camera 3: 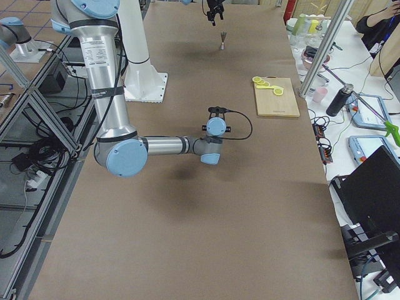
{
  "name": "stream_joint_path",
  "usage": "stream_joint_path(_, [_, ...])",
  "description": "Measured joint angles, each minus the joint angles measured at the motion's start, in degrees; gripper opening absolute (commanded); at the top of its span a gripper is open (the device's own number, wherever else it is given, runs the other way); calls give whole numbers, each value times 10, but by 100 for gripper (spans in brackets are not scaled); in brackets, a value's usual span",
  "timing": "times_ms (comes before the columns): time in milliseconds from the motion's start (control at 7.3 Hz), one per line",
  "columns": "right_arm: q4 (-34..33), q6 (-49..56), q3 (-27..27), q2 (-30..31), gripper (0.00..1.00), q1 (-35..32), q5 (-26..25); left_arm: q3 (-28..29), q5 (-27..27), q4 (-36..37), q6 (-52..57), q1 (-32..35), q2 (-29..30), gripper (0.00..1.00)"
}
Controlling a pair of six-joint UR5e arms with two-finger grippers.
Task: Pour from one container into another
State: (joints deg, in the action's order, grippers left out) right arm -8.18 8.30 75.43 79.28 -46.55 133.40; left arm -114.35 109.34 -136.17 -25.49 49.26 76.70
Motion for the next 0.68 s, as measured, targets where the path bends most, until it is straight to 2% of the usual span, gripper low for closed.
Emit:
stream_joint_path(411, [1,0,1,0,98,4,-1,34,-160,-164,-62,-106,-25,98])
stream_joint_path(685, [0,-1,1,0,97,7,-6,77,-295,-299,-126,-176,-37,98])
